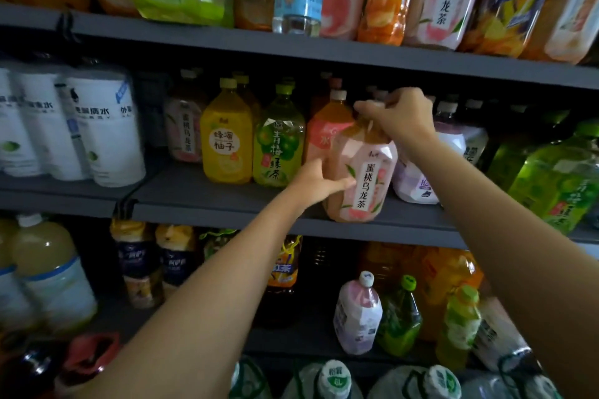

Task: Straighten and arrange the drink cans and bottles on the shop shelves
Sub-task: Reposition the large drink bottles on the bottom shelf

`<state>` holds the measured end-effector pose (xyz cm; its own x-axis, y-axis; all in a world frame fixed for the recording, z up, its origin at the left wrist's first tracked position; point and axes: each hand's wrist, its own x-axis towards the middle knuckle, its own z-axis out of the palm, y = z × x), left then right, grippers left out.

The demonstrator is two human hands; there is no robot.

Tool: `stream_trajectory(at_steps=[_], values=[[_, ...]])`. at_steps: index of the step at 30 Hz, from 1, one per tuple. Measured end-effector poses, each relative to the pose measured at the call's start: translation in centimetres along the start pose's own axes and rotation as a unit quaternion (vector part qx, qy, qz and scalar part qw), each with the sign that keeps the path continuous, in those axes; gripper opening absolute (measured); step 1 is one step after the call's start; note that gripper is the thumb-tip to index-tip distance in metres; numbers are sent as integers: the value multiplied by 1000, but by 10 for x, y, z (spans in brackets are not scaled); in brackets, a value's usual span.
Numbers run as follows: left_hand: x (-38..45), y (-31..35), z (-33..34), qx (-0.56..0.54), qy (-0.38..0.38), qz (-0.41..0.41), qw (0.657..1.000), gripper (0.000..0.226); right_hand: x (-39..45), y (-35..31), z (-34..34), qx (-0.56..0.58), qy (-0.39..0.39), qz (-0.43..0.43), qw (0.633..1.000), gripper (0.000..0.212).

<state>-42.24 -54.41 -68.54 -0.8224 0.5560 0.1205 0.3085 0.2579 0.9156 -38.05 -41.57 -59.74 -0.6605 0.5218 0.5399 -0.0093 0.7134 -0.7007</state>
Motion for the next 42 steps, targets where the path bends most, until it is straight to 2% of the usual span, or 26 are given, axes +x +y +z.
stream_trajectory(at_steps=[1,4,6,9,13,15,19,23,26,28,30,33,36,39,42], values=[[3,0,2,-9,1,-4,1000,51,2,4,-2,3,-22,19,1000,48],[11,-6,4,-18,0,13,1000,46,-6,25,-4,-47,-101,50,993,35],[14,-10,2,-27,-6,32,999,52,-11,40,0,-2,-157,82,984,46],[12,-14,3,-34,0,52,998,60,-16,52,5,55,-191,117,973,59],[5,-25,-9,-35,23,54,998,72,-21,50,12,79,-227,96,966,50],[-3,-31,-25,-27,45,51,997,71,-27,40,21,109,-250,79,959,44],[-23,-47,-73,-10,121,12,993,65,-40,4,64,138,-302,56,941,61],[-45,-72,-133,11,226,-3,974,59,-58,-39,130,144,-308,10,940,59],[-62,-86,-173,-4,258,-36,965,54,-74,-77,172,76,-285,-47,954,59],[-71,-92,-193,-12,268,-56,962,57,-84,-92,196,62,-277,-45,958,55],[-75,-100,-205,47,299,-69,950,62,-96,-92,215,56,-282,-20,958,49],[-73,-114,-206,197,375,-53,905,52,-119,-79,235,56,-259,8,964,37],[-55,-116,-205,253,408,-65,875,41,-136,-73,241,23,-220,-76,972,36],[-37,-115,-198,261,415,-113,864,29,-138,-64,256,-86,-277,-218,932,61],[-29,-130,-176,260,381,-108,881,47,-130,-57,271,-139,-337,-214,906,63]])
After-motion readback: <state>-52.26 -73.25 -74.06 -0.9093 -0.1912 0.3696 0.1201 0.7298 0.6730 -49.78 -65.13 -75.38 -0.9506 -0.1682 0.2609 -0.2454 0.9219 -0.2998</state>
